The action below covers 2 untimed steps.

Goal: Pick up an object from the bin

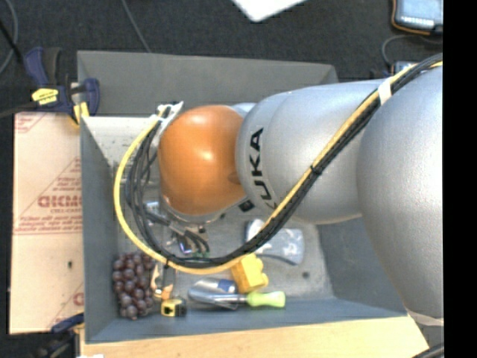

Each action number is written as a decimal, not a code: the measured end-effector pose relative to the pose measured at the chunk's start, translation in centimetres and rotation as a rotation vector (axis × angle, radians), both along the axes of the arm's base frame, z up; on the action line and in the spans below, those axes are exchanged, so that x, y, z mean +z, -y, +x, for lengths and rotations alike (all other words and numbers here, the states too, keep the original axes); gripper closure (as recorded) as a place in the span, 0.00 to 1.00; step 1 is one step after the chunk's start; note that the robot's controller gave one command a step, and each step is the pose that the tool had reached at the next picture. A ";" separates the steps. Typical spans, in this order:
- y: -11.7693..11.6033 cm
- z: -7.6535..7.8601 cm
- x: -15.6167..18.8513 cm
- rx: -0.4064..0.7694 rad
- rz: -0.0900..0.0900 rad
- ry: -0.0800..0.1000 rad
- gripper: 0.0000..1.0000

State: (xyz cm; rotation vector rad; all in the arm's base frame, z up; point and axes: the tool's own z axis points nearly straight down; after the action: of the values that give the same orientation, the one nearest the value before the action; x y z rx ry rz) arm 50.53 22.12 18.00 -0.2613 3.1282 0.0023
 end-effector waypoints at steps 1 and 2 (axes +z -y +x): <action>0.0 -2.0 -1.5 0.378 -0.002 0.000 0.00; 1.5 -2.3 -2.5 0.475 -0.001 0.001 0.00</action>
Offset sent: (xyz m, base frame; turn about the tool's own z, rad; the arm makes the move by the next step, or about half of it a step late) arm -0.0232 -0.0187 -0.0276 -0.4714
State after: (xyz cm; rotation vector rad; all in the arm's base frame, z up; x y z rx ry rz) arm 48.26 20.59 15.51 -0.9895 2.9783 0.0022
